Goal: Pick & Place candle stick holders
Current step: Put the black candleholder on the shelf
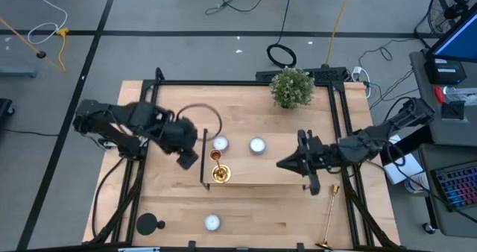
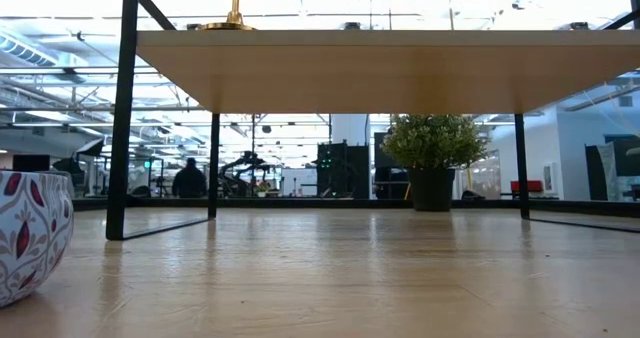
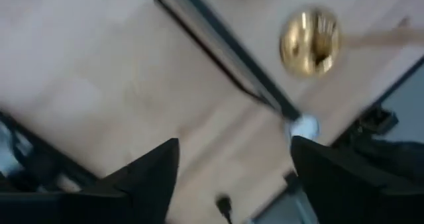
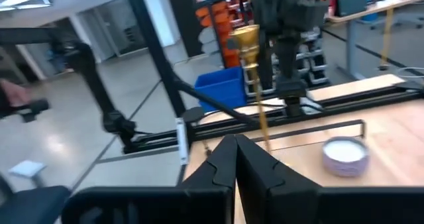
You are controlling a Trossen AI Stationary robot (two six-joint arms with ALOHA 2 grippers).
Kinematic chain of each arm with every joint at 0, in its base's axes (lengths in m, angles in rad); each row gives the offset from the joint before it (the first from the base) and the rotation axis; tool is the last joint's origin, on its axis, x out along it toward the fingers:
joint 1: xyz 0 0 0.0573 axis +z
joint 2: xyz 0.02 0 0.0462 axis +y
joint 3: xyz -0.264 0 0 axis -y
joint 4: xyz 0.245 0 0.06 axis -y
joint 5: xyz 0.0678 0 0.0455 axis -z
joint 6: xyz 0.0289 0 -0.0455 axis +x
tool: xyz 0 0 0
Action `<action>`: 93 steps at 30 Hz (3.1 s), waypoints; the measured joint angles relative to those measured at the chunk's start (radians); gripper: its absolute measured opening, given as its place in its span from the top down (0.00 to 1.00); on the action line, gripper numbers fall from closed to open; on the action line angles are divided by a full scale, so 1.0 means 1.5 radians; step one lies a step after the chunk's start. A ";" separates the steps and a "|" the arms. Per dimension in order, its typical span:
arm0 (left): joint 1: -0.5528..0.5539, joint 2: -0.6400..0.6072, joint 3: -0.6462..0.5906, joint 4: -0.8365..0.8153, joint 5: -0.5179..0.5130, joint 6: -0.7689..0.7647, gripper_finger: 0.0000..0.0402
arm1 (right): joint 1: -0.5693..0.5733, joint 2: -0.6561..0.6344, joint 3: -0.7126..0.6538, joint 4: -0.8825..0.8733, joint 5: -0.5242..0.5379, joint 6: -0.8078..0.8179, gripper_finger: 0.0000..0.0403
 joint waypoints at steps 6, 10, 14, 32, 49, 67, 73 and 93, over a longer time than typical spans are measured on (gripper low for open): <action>-0.099 0.000 -0.063 -0.001 0.062 -0.171 0.47 | 0.064 -0.018 0.000 0.000 0.000 0.001 1.00; -0.174 0.001 -0.088 0.002 0.075 -0.295 0.56 | 0.096 -0.018 0.000 -0.004 0.001 -0.005 1.00; -0.236 0.001 -0.094 0.023 0.063 -0.406 0.63 | 0.115 -0.018 0.000 -0.006 0.001 -0.001 1.00; -0.347 0.000 -0.094 0.039 0.058 -0.610 0.71 | 0.148 -0.018 0.000 -0.040 0.003 0.005 1.00; -0.399 -0.068 -0.097 0.007 0.104 -0.768 0.71 | 0.164 -0.018 0.000 -0.047 0.005 0.021 1.00; -0.486 -0.184 -0.305 0.007 0.022 -0.875 0.71 | 0.164 -0.018 0.000 -0.050 0.023 0.020 1.00; -0.485 -0.184 -0.409 0.052 0.033 -0.888 0.71 | 0.164 -0.018 0.000 -0.050 0.023 0.020 1.00; -0.446 -0.479 -0.442 0.127 -0.070 -0.813 0.71 | 0.128 -0.006 0.000 -0.038 0.026 0.030 1.00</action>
